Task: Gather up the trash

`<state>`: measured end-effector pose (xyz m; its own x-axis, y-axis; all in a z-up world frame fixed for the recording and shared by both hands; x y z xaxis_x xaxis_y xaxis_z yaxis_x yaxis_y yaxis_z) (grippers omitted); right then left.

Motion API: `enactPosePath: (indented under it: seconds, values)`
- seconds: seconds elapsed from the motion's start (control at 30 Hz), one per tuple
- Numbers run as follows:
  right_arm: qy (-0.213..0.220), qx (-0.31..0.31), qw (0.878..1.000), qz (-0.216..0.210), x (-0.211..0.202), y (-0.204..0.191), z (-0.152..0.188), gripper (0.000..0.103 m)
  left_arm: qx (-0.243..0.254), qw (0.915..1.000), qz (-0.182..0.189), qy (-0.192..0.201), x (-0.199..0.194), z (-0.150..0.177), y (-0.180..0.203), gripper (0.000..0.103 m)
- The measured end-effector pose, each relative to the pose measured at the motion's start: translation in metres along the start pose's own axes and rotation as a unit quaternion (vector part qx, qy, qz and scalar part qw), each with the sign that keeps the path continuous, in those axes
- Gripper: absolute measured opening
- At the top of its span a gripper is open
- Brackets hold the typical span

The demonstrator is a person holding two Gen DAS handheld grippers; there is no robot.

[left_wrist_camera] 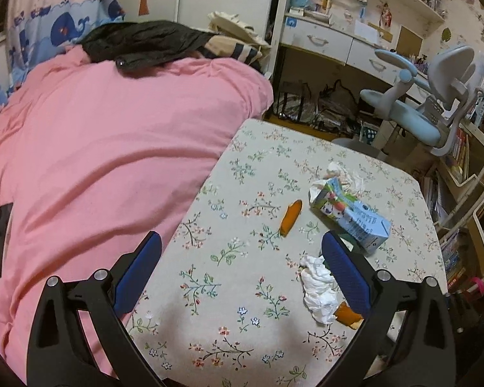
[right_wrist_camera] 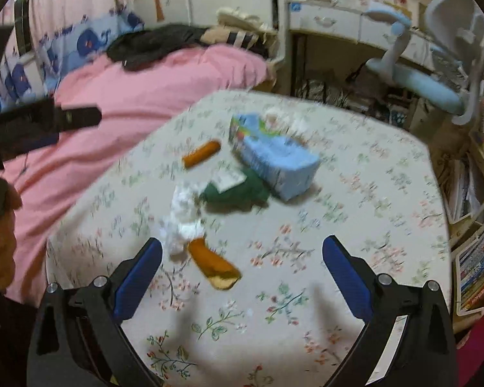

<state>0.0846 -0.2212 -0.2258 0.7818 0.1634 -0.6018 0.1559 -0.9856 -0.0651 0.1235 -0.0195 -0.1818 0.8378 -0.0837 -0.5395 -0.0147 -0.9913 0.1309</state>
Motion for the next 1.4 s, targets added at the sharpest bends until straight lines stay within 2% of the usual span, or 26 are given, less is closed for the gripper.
enactPosePath:
  seconds: [0.03, 0.1, 0.27, 0.37, 0.43, 0.5, 0.63, 0.87, 1.0, 1.13, 1.33, 1.37, 1.4]
  values:
    - [-0.010, -0.003, 1.000, -0.004, 0.005, -0.002, 0.003, 0.085, -0.001, 1.0000, 0.001, -0.003, 0.001, 0.001, 0.000, 0.096]
    - [-0.024, -0.005, 1.000, -0.009, 0.011, -0.005, 0.007, 0.079, -0.002, 1.0000, 0.002, -0.006, 0.003, 0.002, 0.000, 0.096]
    - [-0.044, -0.010, 0.999, -0.018, 0.025, -0.010, 0.014, 0.071, 0.008, 0.9999, 0.003, -0.013, 0.006, 0.006, 0.004, 0.096]
    - [-0.052, -0.008, 0.998, -0.023, 0.030, -0.009, 0.017, 0.060, 0.017, 0.9997, 0.008, -0.017, 0.007, 0.008, 0.010, 0.096]
    - [-0.061, -0.008, 0.998, -0.025, 0.035, -0.009, 0.019, 0.048, 0.023, 0.9995, 0.010, -0.019, 0.008, 0.010, 0.013, 0.096]
    - [-0.060, -0.009, 0.998, -0.025, 0.035, -0.010, 0.020, 0.045, 0.028, 0.9993, 0.010, -0.024, 0.010, 0.012, 0.015, 0.096]
    - [-0.062, -0.006, 0.998, -0.018, 0.033, -0.005, 0.020, 0.027, 0.027, 0.9990, 0.011, -0.034, 0.015, 0.015, 0.014, 0.096]
    - [-0.058, 0.028, 0.998, 0.009, 0.021, 0.026, 0.021, 0.025, 0.064, 0.9946, 0.038, -0.072, 0.030, 0.034, 0.032, 0.096]
    - [-0.051, 0.048, 0.997, 0.016, 0.014, 0.043, 0.022, 0.025, 0.107, 0.9871, 0.068, -0.097, 0.038, 0.051, 0.057, 0.096]
    - [-0.049, 0.063, 0.997, 0.016, 0.010, 0.053, 0.025, 0.025, 0.125, 0.9821, 0.091, -0.108, 0.040, 0.064, 0.073, 0.096]
    - [-0.049, 0.062, 0.997, 0.007, 0.007, 0.052, 0.026, 0.025, 0.147, 0.9810, 0.079, -0.099, 0.058, 0.070, 0.087, 0.096]
    - [-0.049, 0.061, 0.997, 0.006, 0.007, 0.052, 0.026, 0.025, 0.148, 0.9810, 0.078, -0.099, 0.064, 0.070, 0.088, 0.095]
    - [-0.048, 0.060, 0.997, 0.005, 0.007, 0.051, 0.025, 0.025, 0.149, 0.9806, 0.078, -0.101, 0.068, 0.071, 0.088, 0.084]
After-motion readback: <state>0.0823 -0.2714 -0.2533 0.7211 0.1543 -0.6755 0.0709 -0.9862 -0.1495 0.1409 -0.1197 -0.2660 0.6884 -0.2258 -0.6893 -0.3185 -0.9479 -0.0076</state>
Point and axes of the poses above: each gripper's, at about its wrist camera, not at the fingertips, and x roughly the way its jaws point, y to its right, z to its underside, the point moved 3 cm from there along x, roughly the way its jaws point, and after that the axes turned 11 degrees about y, right-handed, at the moved point
